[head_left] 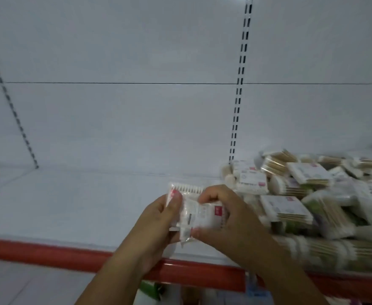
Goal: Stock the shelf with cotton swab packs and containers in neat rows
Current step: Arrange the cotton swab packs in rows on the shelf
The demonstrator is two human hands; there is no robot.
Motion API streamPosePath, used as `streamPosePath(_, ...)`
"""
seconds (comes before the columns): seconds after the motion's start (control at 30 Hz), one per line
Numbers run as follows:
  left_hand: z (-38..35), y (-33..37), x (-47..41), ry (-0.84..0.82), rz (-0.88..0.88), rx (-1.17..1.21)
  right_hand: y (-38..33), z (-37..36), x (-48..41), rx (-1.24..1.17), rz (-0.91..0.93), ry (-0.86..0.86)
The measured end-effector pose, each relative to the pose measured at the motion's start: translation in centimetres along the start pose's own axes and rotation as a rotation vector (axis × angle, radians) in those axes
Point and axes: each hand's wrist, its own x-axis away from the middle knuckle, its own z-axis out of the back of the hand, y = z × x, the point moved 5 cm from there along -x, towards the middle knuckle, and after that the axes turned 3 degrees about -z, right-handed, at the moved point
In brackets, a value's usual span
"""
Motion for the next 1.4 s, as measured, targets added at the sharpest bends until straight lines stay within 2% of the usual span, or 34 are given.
streamPosePath(0.07,2.2,0.1,2.4,0.076,-0.011,0.072,-1.5,-2.6,0.0,0.01,0.097,-0.069)
streamPosePath(0.13,4.9,0.4,4.6,0.173,-0.029,0.181,-3.0,-5.5,0.3,-0.092,0.138,-0.099)
streamPosePath(0.23,9.0,1.8,7.4,0.323,-0.133,0.301,-4.0,-9.7,0.0,-0.458,-0.064,-0.029)
streamPosePath(0.3,12.3,3.1,9.0,0.42,-0.222,0.37,-5.0,-12.6,-0.9,-0.471,-0.179,0.027)
streamPosePath(0.33,14.1,3.8,9.7,0.454,-0.261,0.4,-5.7,-14.5,-1.4,-0.465,-0.217,0.002)
streamPosePath(0.47,22.6,7.1,12.6,0.501,-0.364,0.414,-10.1,-24.6,-2.6,-0.586,-0.239,-0.14)
streamPosePath(0.6,32.3,10.1,15.9,0.494,-0.387,0.273,-15.5,-34.5,-4.4,-0.698,-0.231,-0.111)
streamPosePath(0.83,47.5,14.3,19.5,0.464,-0.378,0.22,-21.1,-47.2,-8.7,-0.789,-0.27,-0.118)
streamPosePath(0.97,55.4,14.6,18.5,0.524,-0.327,0.224,-22.6,-52.2,-12.9,-0.708,-0.222,-0.13)
streamPosePath(1.17,68.2,15.7,16.0,0.663,-0.29,0.139,-22.8,-58.3,-25.3,-0.466,-0.075,-0.14)
streamPosePath(1.3,75.3,17.6,14.9,0.63,-0.246,0.064,-20.2,-64.4,-33.6,-0.265,-0.144,-0.115)
streamPosePath(1.4,79.6,19.4,13.4,0.582,-0.232,0.001,-19.5,-69.4,-38.1,-0.032,-0.114,-0.124)
